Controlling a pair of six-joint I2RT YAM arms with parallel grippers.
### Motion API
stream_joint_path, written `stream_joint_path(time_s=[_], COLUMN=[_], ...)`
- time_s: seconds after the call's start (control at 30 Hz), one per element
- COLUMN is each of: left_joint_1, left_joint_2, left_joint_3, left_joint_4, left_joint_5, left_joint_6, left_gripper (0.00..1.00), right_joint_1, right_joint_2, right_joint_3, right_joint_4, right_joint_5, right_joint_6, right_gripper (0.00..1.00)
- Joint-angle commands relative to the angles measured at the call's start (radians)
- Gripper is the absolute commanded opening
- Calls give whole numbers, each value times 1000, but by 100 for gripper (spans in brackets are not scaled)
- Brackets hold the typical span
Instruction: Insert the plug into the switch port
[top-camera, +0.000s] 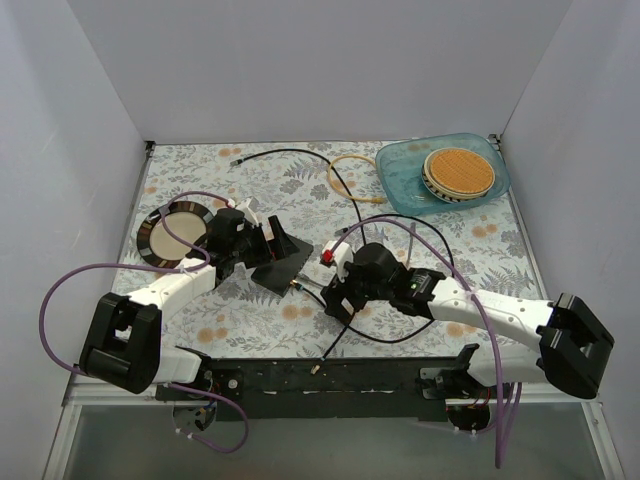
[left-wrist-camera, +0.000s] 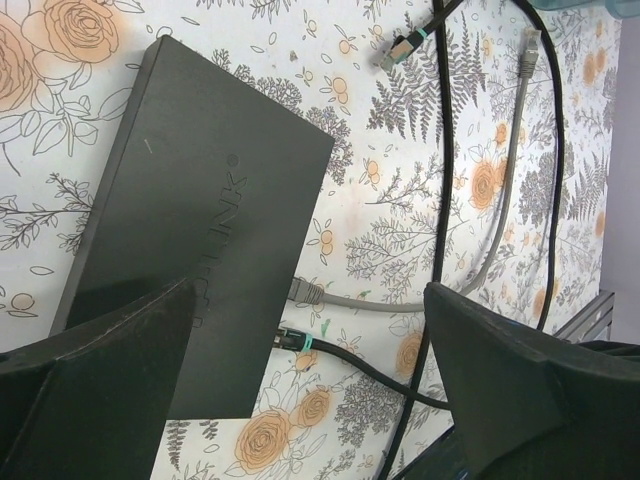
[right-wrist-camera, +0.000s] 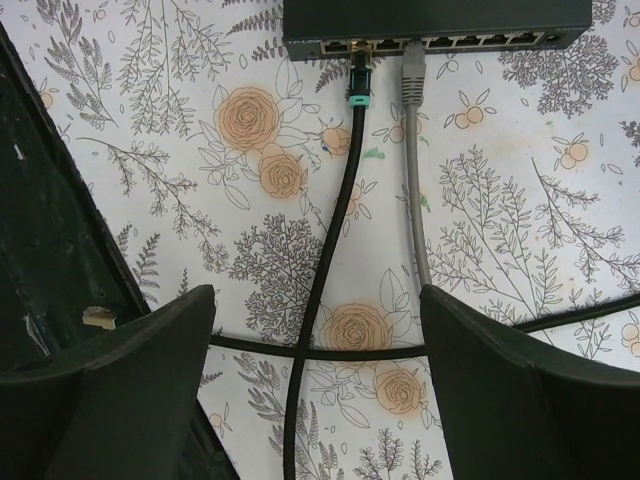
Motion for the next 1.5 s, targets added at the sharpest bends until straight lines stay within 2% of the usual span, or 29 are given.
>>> stream_joint_path(time_s=[0.0,0.07,0.2,0.27,0.47,0.67,0.93,1.23,1.47], left_joint_1=[2,2,2,1,2,2,2,2,2], left_joint_2=[-65,-70,-70,-67,-68,-79,-91,-104,-90], left_joint_3=[29,35,44,44,41,32,38,42,61], left_joint_4=[-5,-14,-28,-28,-36,-39,-69,-91,-106], left_joint_5=[-46,-57,-64,-61,-55,-44,-37,-20,-15], left_joint_6=[-8,-11,-8,-5,-2,0,15,25,35], left_gripper=[98,98,98,98,98,98,98,98,98], right_joint_1=[-1,-1,-21,-76,-246,-348,-429,-494,-512], right_joint_2=[-30,-19,51,116,251,398,686,835,963], right_joint_3=[-9,-15,49,114,241,377,682,828,1005], right_joint_4=[51,67,-25,-56,-12,50,-10,-8,-102], right_joint_5=[-20,43,412,459,364,293,254,229,205], right_joint_6=[-18,-13,106,132,176,128,74,27,-13], right_gripper=[89,89,88,87,87,86,80,79,77])
